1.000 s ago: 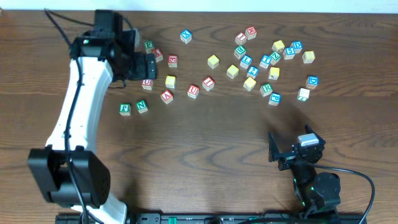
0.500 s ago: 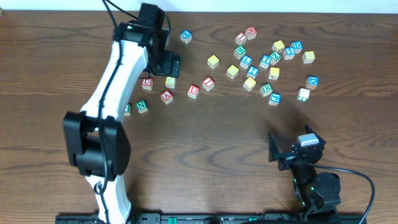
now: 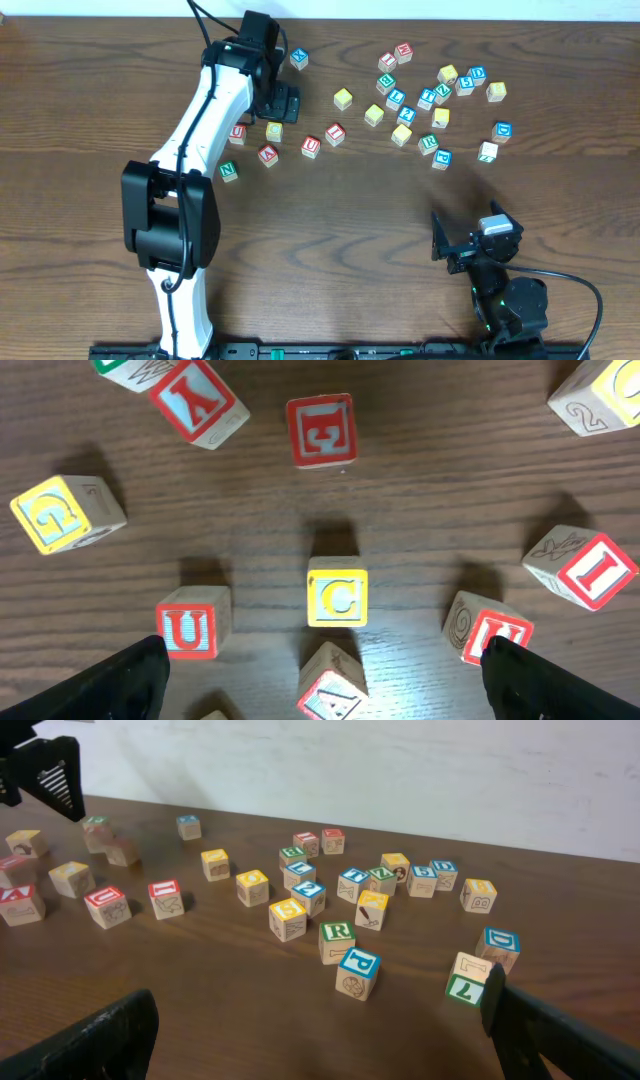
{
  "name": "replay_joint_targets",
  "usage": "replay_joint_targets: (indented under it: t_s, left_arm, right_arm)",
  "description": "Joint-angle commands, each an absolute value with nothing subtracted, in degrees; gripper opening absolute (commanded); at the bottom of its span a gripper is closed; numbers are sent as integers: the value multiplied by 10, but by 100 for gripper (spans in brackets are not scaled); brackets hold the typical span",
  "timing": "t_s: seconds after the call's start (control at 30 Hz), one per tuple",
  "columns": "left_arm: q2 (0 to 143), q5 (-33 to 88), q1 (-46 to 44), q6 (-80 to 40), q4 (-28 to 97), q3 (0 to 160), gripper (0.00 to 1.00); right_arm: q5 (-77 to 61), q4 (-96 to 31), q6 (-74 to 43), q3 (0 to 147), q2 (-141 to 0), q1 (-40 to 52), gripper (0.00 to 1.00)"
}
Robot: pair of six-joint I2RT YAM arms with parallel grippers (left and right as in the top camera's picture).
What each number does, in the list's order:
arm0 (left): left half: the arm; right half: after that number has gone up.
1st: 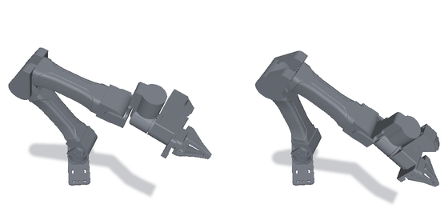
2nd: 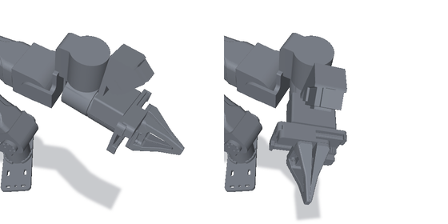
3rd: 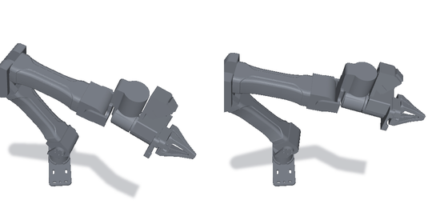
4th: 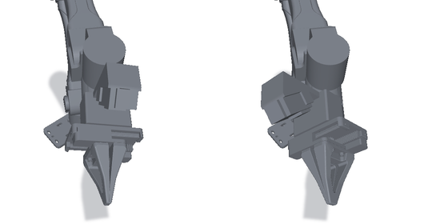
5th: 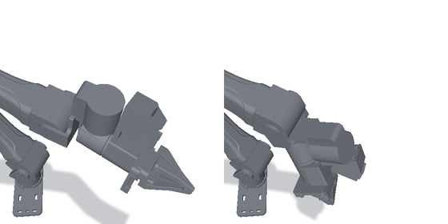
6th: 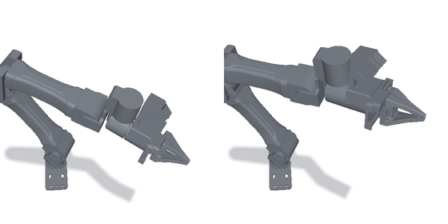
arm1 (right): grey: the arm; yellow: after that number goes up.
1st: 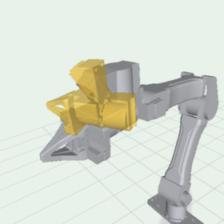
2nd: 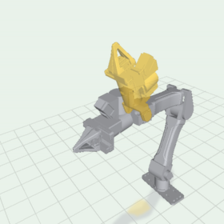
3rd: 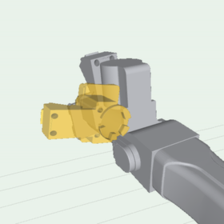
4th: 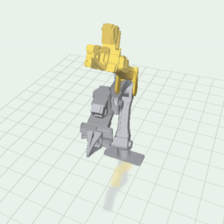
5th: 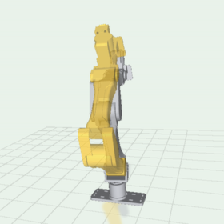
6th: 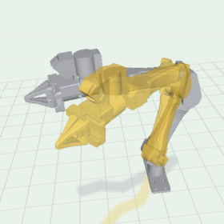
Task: Spell out CORL
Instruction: 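Move the left gripper over the yellow-bordered C block, then lower the left gripper and close it on the C block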
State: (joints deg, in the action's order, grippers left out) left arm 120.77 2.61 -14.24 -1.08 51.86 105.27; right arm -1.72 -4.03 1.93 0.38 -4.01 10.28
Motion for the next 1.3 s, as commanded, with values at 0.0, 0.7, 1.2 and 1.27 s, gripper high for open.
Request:
replay_joint_targets:
  t_s: [0.0, 0.7, 1.2, 1.27]
  left_arm:
    - [1223, 19, -145, -12, 518, 1064, 98]
    - [1282, 22, -146, -18, 526, 1064, 98]
    - [1282, 40, -147, -19, 525, 1064, 97]
    - [1282, 40, -147, -19, 525, 1064, 97]
  right_arm:
    - [-17, -43, 18, 3, -38, 97, 99]
    - [-17, -43, 18, 3, -38, 97, 99]
    - [-17, -43, 18, 3, -38, 97, 99]
    - [-17, -43, 18, 3, -38, 97, 99]
